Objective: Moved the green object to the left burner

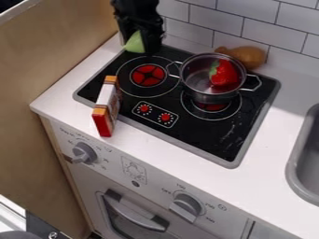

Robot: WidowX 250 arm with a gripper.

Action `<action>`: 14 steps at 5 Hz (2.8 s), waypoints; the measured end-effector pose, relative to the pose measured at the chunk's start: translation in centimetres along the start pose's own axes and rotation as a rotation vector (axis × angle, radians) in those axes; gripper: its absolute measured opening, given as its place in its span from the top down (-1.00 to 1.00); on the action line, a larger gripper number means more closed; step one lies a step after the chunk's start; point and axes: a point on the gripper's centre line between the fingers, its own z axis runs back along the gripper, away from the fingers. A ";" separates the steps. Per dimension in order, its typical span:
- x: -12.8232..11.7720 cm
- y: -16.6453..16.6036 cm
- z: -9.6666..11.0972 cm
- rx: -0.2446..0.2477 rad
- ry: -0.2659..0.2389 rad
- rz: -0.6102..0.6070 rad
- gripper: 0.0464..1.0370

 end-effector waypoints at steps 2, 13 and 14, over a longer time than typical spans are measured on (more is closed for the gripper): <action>-0.7 1.2 -2.0 -0.015 -0.105 0.010 -0.27; 3.1 -3.2 0.8 0.025 0.036 0.118 -0.91; 3.0 -6.2 2.2 0.043 0.027 0.168 -0.91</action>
